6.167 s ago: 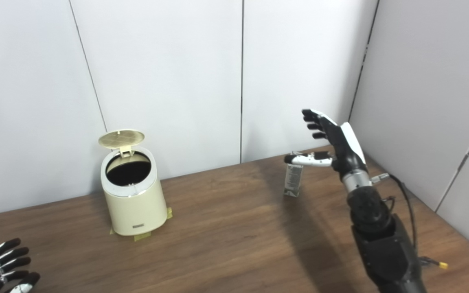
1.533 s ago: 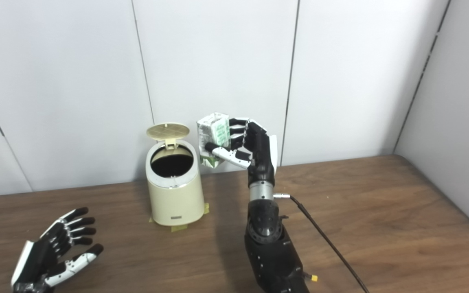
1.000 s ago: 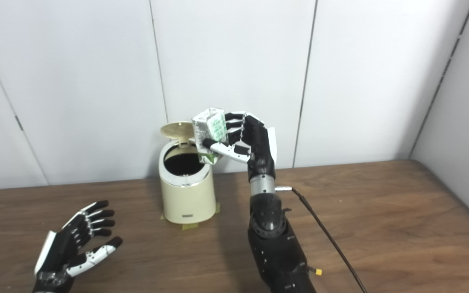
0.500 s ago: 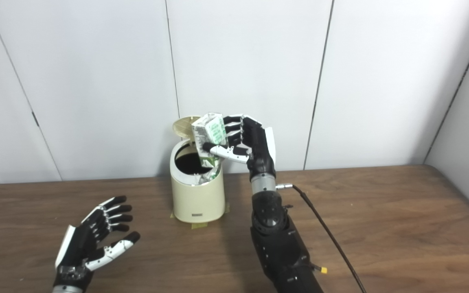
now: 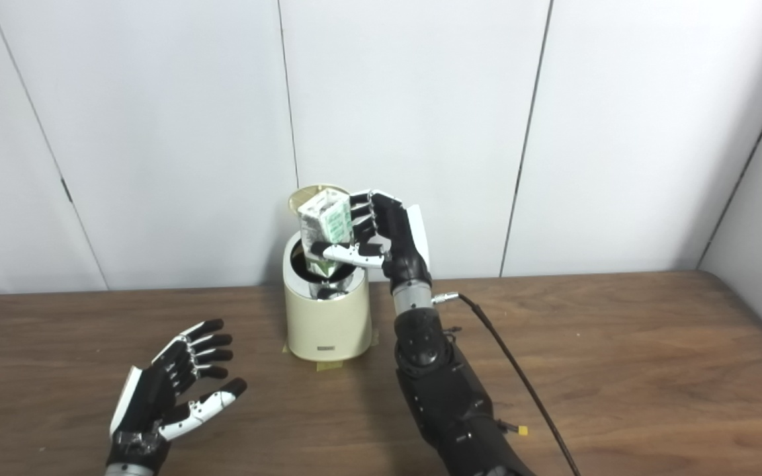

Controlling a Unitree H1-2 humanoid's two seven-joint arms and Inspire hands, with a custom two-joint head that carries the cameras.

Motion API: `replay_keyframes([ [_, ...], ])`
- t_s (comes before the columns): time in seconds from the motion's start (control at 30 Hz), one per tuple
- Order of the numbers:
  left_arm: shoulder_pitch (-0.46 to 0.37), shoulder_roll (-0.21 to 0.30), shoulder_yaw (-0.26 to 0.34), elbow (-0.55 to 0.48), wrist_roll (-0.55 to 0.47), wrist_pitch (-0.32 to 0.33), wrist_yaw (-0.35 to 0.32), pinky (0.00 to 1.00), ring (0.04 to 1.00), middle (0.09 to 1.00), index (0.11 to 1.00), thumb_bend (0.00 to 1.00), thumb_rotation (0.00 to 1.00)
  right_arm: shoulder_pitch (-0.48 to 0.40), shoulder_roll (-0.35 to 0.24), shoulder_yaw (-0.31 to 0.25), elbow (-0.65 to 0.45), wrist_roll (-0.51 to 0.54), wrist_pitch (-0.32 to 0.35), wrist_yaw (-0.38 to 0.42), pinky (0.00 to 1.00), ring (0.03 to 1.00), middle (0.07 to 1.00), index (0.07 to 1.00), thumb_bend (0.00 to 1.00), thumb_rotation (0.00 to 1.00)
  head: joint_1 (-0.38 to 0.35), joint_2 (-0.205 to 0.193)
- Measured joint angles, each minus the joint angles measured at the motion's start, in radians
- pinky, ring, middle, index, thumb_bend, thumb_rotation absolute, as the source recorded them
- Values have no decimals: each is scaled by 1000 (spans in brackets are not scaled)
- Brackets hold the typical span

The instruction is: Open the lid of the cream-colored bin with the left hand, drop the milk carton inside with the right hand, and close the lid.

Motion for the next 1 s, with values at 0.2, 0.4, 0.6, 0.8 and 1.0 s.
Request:
replay_keyframes([
  [0.2, 0, -1, -4, -2, 13, 8, 12, 611, 690, 740, 797, 713, 115, 0, 3, 2, 9, 4, -18, -1, 258, 323, 450, 506, 526, 0, 11, 5],
  [0.4, 1, -2, -6, -3, 13, 23, 15, 618, 692, 739, 794, 709, 102, 2, 3, 1, 9, 22, -23, 20, 231, 303, 445, 510, 525, 0, 12, 8],
  [0.6, 1, -3, -7, -3, 13, 23, 15, 621, 694, 740, 793, 705, 87, 10, 1, 11, 1, 14, -24, 21, 272, 335, 456, 503, 527, 0, 9, 11],
  [0.8, 3, -4, -8, -7, 13, 28, 15, 618, 693, 738, 794, 706, 92, 15, -29, 66, -15, -104, -21, -33, 264, 341, 455, 506, 527, 0, 9, 17],
  [1.0, 5, -5, -9, -9, 12, 29, 14, 610, 687, 736, 794, 707, 89, 14, -70, 135, -52, -222, 17, -75, 281, 358, 448, 505, 529, 0, 11, 21],
])
